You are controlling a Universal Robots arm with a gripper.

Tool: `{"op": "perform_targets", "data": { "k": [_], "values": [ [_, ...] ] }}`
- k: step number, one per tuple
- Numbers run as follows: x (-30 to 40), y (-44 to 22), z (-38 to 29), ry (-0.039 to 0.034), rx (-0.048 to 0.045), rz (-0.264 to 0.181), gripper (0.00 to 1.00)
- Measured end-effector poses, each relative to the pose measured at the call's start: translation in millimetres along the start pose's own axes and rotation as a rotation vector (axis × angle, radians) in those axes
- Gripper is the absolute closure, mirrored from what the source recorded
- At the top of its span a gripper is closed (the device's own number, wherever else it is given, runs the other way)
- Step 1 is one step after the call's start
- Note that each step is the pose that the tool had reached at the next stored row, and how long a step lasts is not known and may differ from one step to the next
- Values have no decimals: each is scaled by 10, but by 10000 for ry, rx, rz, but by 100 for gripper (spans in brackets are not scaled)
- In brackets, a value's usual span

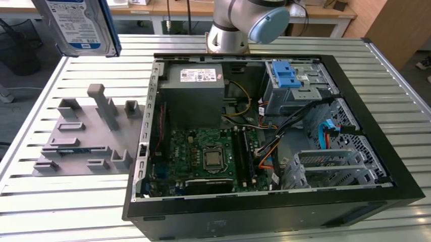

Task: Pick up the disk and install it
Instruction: 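Pick up the disk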

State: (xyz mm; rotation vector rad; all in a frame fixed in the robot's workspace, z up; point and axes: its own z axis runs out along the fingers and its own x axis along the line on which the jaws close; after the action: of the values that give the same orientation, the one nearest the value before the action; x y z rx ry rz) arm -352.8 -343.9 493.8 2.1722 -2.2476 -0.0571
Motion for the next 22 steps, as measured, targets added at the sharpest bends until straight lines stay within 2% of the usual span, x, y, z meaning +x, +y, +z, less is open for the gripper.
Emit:
{"op": "perform_targets", "data": {
  "k": [22],
  "values": [
    [6,-72,-3,0,-1,0,64]
  ]
}}
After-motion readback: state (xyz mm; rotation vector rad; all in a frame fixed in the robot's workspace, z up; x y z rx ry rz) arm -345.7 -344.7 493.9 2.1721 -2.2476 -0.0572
